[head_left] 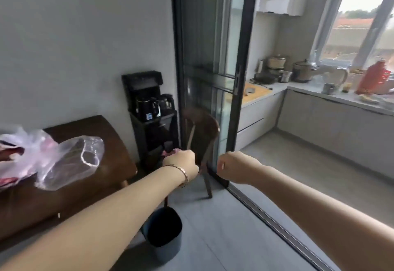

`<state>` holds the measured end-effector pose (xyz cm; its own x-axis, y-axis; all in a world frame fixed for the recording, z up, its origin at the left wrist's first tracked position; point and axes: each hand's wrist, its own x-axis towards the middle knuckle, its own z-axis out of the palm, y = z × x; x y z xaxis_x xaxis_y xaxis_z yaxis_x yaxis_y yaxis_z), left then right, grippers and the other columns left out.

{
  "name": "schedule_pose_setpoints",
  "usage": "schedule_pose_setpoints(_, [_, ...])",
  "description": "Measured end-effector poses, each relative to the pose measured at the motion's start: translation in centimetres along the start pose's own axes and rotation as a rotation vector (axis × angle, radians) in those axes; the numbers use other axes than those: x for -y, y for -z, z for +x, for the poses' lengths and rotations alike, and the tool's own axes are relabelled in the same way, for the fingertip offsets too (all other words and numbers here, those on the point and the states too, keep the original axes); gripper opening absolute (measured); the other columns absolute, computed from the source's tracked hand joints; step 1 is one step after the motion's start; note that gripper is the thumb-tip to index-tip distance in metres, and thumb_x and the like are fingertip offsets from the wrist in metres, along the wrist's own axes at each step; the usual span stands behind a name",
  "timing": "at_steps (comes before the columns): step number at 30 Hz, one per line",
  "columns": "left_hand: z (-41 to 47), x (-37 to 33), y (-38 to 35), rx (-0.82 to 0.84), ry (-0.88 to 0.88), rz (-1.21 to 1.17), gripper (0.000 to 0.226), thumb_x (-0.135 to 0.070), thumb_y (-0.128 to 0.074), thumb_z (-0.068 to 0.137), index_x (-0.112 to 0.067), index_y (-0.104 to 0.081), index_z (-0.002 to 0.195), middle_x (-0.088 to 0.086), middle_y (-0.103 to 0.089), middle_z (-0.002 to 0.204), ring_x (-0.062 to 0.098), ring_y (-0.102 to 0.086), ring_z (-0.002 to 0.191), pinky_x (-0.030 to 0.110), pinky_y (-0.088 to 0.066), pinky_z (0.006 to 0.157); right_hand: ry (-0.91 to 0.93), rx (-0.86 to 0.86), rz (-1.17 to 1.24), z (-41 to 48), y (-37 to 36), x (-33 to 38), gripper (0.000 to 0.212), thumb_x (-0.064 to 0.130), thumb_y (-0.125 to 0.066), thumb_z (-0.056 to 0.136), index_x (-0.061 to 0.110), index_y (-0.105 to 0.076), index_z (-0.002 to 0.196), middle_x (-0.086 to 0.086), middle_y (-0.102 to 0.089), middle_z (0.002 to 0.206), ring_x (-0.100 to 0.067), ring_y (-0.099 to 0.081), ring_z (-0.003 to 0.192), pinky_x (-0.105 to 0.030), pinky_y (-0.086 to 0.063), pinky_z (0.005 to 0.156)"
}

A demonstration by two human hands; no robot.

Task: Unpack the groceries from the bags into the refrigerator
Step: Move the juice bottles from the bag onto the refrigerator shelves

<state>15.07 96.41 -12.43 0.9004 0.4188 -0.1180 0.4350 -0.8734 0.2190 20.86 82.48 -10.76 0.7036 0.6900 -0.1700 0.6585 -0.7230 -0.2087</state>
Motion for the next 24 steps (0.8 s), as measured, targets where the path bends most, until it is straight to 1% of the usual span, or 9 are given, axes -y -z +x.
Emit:
schedule_pose_setpoints(2, [1.0,5.1,0.3,-0.001,0.117,-0.012,0.033,-0.021,-0.043,0.091,-0.012,-0.058,0.119,0.010,-0.060,0.122,0.031,-0.056,0.113,0.036,-0.045,0.089,0.090,0.052,0.016,4.1,-0.8,3.7,0.019,0.023,-0.045,0.094,0.016,-0.063,0.095,-0.002,-0.054,0.087,-0.023,-0.050,0.081,-0.030,-0.046,0.076])
schedule_pose_setpoints(5, [2.3,13.4,1.2,-0.020,0.272,-0.029,0.026,-0.018,-0.044,0.086,-0.013,-0.062,0.105,0.009,-0.064,0.111,0.030,-0.060,0.103,0.034,-0.047,0.084,0.255,0.110,-0.016,11.1,-2.3,10.0,0.021,0.025,-0.046,0.093,0.014,-0.064,0.097,0.002,-0.052,0.081,-0.020,-0.050,0.083,-0.033,-0.048,0.083])
schedule_pose_setpoints(7, [3.6,18.4,1.7,-0.041,0.377,-0.043,0.026,-0.016,-0.045,0.084,-0.014,-0.064,0.103,0.009,-0.065,0.109,0.030,-0.061,0.100,0.033,-0.048,0.083,0.348,0.146,-0.040,15.1,-3.2,13.9,0.024,0.021,-0.046,0.093,0.009,-0.065,0.101,0.003,-0.049,0.079,-0.020,-0.050,0.082,-0.031,-0.046,0.071])
schedule_pose_setpoints(9, [4.9,22.8,2.3,-0.056,0.465,-0.052,0.027,-0.017,-0.045,0.086,-0.014,-0.064,0.104,0.009,-0.066,0.109,0.030,-0.062,0.101,0.034,-0.049,0.085,0.374,0.192,-0.008,18.0,-3.4,17.9,0.024,0.008,-0.042,0.095,0.002,-0.062,0.108,-0.005,-0.048,0.081,-0.024,-0.048,0.074,-0.029,-0.041,0.054])
schedule_pose_setpoints(10, [5.6,25.1,2.7,-0.072,0.507,-0.051,0.028,-0.019,-0.044,0.088,-0.014,-0.064,0.107,0.009,-0.066,0.110,0.030,-0.061,0.102,0.035,-0.050,0.087,0.437,0.204,-0.021,19.9,-3.6,19.7,0.025,0.004,-0.041,0.095,0.003,-0.062,0.109,-0.008,-0.053,0.085,-0.026,-0.052,0.075,-0.030,-0.044,0.055])
schedule_pose_setpoints(12, [6.8,29.2,3.6,-0.094,0.578,-0.043,0.030,-0.025,-0.042,0.092,-0.015,-0.065,0.110,0.008,-0.067,0.109,0.029,-0.061,0.102,0.034,-0.049,0.088,0.499,0.174,-0.045,24.1,-4.3,23.2,0.027,0.011,-0.042,0.094,0.007,-0.063,0.110,-0.010,-0.064,0.105,-0.031,-0.061,0.095,-0.034,-0.052,0.075])
schedule_pose_setpoints(14, [7.6,32.9,4.4,-0.097,0.654,-0.064,0.030,-0.030,-0.043,0.092,-0.016,-0.065,0.107,0.005,-0.066,0.108,0.028,-0.061,0.102,0.033,-0.047,0.088,0.575,0.139,-0.082,28.1,-5.4,26.6,0.030,0.020,-0.041,0.092,0.016,-0.063,0.112,-0.004,-0.064,0.115,-0.027,-0.061,0.104,-0.034,-0.051,0.085])
schedule_pose_setpoints(17, [8.4,38.3,5.1,-0.121,0.733,-0.108,0.022,-0.025,-0.042,0.092,-0.018,-0.063,0.098,0.003,-0.066,0.106,0.026,-0.062,0.100,0.032,-0.047,0.084,0.668,0.214,-0.135,32.8,-6.6,31.9,0.030,0.023,-0.042,0.094,0.017,-0.060,0.118,-0.005,-0.061,0.119,-0.026,-0.059,0.107,-0.037,-0.051,0.087])
schedule_pose_setpoints(24, [9.0,52.4,5.0,-0.179,0.867,-0.181,0.019,-0.022,-0.043,0.093,-0.016,-0.061,0.099,0.005,-0.066,0.106,0.027,-0.060,0.100,0.031,-0.044,0.078,0.784,0.239,-0.095,40.0,-10.8,45.3,0.024,0.026,-0.047,0.094,0.016,-0.062,0.109,-0.005,-0.064,0.109,-0.025,-0.061,0.102,-0.034,-0.048,0.084])
